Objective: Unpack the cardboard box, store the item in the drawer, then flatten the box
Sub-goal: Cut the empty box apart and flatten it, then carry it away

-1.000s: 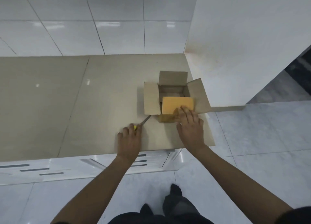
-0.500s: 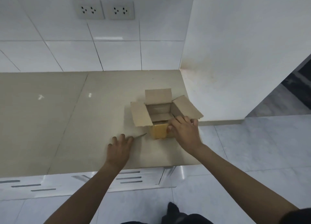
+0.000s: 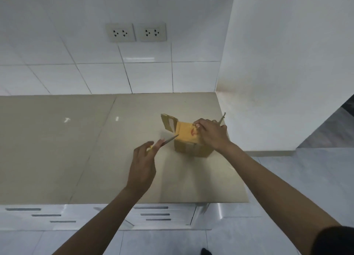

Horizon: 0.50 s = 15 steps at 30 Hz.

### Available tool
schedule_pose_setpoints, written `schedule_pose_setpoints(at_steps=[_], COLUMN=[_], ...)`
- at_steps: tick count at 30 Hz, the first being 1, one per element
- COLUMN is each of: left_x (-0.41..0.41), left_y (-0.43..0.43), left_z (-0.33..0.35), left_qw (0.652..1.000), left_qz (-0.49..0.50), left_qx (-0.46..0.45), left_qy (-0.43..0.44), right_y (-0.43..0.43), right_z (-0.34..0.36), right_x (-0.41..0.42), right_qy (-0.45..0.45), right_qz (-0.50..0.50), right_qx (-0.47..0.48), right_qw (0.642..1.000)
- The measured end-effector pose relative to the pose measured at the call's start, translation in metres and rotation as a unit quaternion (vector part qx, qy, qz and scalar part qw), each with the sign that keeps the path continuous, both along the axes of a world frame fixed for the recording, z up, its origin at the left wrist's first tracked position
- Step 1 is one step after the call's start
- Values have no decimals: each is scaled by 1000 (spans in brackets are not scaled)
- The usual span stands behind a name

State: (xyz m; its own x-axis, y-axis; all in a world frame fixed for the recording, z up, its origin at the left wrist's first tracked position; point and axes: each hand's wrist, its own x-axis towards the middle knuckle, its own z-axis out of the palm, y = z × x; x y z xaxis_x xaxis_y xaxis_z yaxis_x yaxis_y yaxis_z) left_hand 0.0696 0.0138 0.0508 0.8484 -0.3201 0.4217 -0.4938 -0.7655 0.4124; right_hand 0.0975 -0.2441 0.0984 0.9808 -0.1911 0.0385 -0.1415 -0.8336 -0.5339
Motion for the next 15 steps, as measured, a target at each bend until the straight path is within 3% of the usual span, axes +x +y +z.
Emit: schedule_pose_setpoints(at_steps=[7, 11, 15], left_x=[29, 36, 35], left_y=[-8, 4, 9], left_z=[49, 50, 44], left_qw=[989, 977, 974], left_qz=[-37, -92, -109], left_qx=[132, 175, 178], left_qy=[-52, -86, -85], right_y=[-9, -7, -7], right_z=[23, 18, 26], right_x=[12, 1, -18], right_qy=[84, 48, -17], right_qz=[81, 52, 29], right_qx=[78, 83, 293], right_qw=[990, 994, 955])
